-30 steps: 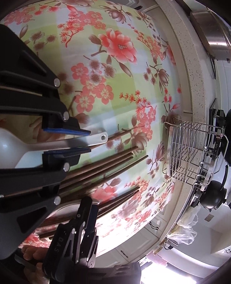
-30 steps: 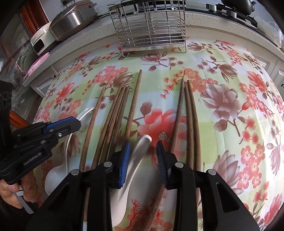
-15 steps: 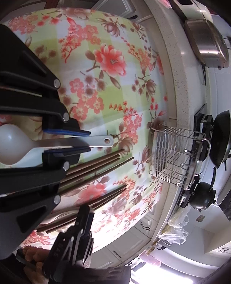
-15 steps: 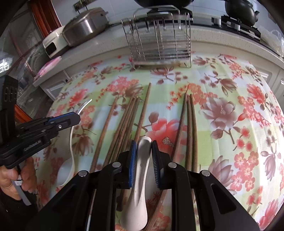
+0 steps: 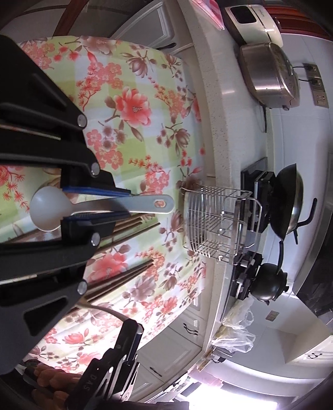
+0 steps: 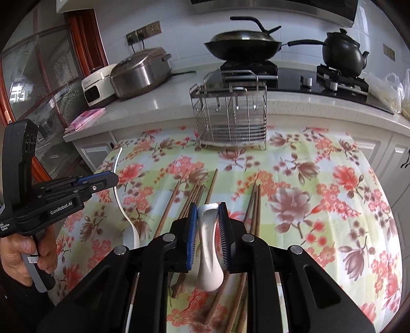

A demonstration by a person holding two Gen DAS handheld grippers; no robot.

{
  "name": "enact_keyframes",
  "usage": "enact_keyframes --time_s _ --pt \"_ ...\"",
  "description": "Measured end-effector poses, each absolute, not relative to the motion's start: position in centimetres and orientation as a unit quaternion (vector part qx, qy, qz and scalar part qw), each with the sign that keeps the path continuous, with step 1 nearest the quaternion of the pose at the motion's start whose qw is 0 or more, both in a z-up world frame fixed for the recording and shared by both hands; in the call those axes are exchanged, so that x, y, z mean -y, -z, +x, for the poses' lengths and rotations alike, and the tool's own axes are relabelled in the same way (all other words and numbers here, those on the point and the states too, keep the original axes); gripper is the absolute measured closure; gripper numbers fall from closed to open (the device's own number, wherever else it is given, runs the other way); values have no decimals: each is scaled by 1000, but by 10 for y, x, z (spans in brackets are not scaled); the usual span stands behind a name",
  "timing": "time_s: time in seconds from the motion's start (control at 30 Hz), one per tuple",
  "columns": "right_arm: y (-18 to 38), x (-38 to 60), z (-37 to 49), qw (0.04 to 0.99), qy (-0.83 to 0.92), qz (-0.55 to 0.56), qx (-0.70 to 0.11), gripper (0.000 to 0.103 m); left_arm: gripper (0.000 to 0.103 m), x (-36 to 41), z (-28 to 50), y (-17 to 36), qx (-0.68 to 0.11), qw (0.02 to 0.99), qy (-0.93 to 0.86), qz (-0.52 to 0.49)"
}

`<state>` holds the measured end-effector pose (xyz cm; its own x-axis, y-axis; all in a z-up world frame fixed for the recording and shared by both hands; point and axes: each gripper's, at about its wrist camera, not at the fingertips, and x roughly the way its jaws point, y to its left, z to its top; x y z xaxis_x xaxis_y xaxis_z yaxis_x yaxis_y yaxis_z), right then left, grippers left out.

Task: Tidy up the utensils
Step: 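Carry both spoons into the wire rack and open both tools to release them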

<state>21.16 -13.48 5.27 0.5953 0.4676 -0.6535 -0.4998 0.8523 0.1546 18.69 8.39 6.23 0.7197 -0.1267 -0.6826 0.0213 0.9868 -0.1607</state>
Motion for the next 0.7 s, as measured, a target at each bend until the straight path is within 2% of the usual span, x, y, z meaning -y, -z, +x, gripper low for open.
enact_keyframes --time_s 0.37,0.5,0.7 --pt "-89 136 238 903 -271 -25 -332 85 92 -82 209 -96 -347 935 30 -71" --pt "-117 134 259 908 -270 -30 -320 85 92 -78 232 -128 -329 942 34 -64" --pt "-189 126 305 924 -262 -43 -277 85 92 -72 274 -193 -286 957 34 -49"
